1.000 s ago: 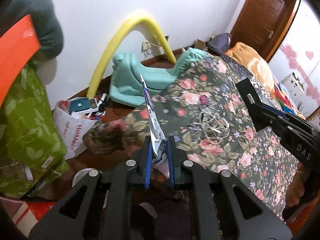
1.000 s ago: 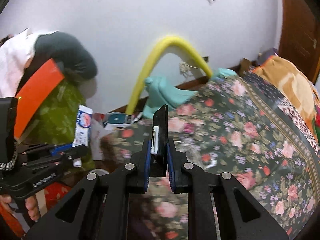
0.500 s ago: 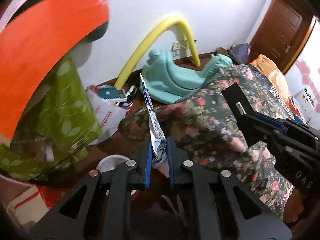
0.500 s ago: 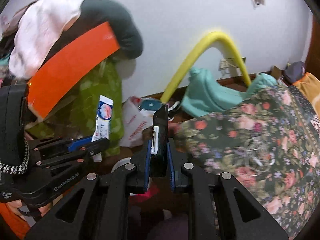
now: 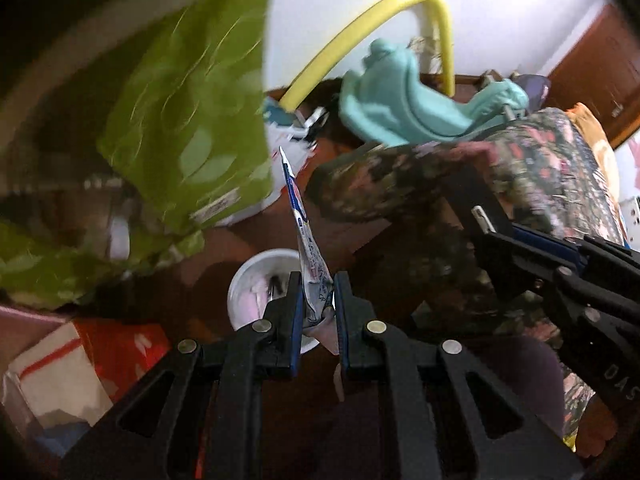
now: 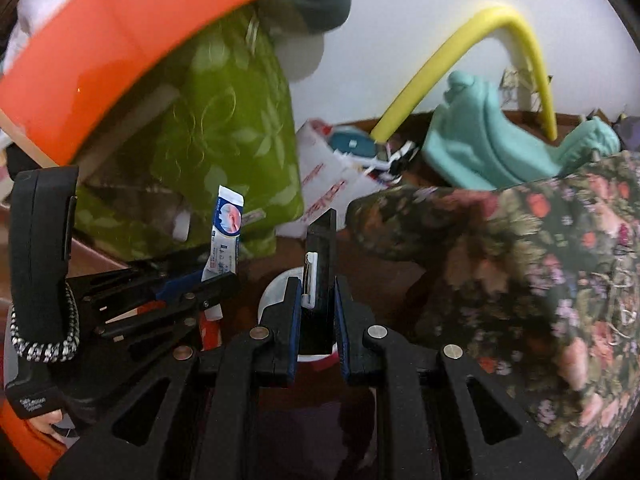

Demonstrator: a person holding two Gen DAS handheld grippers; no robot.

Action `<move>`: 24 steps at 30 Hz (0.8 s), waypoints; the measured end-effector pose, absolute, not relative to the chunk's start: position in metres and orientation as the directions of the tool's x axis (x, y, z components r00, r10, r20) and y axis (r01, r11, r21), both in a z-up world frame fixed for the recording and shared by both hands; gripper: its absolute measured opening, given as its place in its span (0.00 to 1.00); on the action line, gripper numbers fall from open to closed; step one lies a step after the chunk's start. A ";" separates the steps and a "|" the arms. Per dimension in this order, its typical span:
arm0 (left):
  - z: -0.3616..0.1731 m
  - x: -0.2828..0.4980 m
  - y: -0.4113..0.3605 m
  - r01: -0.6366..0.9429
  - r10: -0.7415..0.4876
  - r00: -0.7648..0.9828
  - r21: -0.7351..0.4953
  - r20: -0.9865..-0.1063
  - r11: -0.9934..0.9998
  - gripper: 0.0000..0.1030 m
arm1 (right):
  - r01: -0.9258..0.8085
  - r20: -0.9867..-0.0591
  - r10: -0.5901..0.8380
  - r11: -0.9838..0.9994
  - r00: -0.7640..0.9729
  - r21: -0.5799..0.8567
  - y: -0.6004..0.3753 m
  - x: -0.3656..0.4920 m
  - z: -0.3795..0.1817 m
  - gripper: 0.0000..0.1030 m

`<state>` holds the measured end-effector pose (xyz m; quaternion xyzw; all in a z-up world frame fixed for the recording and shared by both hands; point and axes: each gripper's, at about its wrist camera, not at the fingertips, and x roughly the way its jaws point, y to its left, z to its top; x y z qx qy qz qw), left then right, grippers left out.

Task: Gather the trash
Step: 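Carry the toothpaste tube and black item with both tools over the white cup, then open both tools to drop the tube and black item into the cup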

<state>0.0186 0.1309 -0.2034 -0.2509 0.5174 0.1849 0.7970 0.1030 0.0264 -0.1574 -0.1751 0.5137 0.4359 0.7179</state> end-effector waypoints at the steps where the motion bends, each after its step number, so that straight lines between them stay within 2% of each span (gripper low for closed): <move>1: -0.210 0.016 0.136 -0.565 0.029 0.384 -0.210 -0.923 0.798 0.13 | -0.808 -0.897 0.436 0.554 0.076 0.200 0.032 0.102 -0.164 0.14; 9: -0.261 0.007 0.160 -0.618 -0.029 0.293 -0.212 -0.956 0.757 0.13 | -0.814 -0.927 0.373 0.527 -0.037 0.244 0.065 0.099 -0.207 0.14; 17: -0.286 0.012 0.168 -0.638 -0.086 0.243 -0.226 -0.966 0.736 0.13 | -0.804 -0.930 0.344 0.513 -0.129 0.301 0.085 0.101 -0.230 0.15; 20: -0.291 0.014 0.170 -0.646 -0.121 0.230 -0.245 -0.966 0.723 0.14 | -0.801 -0.934 0.327 0.515 -0.146 0.306 0.088 0.102 -0.234 0.25; 24: -0.290 0.014 0.169 -0.645 -0.103 0.213 -0.219 -0.972 0.732 0.17 | -0.811 -0.941 0.317 0.516 -0.119 0.277 0.085 0.102 -0.231 0.27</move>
